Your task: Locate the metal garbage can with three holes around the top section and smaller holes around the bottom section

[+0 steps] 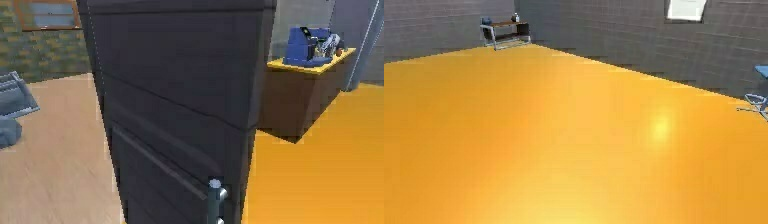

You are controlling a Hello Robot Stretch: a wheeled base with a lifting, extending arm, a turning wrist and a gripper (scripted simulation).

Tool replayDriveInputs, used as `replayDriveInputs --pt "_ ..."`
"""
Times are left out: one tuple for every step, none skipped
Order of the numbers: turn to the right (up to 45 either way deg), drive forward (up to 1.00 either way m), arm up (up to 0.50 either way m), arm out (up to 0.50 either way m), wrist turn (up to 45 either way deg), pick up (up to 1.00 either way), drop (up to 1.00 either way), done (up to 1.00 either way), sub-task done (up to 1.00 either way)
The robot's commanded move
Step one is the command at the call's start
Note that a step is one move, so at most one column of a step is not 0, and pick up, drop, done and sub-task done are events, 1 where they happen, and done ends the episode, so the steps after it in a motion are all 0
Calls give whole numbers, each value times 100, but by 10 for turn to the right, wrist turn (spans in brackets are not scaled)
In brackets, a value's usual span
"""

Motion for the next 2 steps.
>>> replayDriveInputs --pt "-450 0 0 0 0 0 0 0 0" --pt "0 100 0 0 0 0 0 0 0"
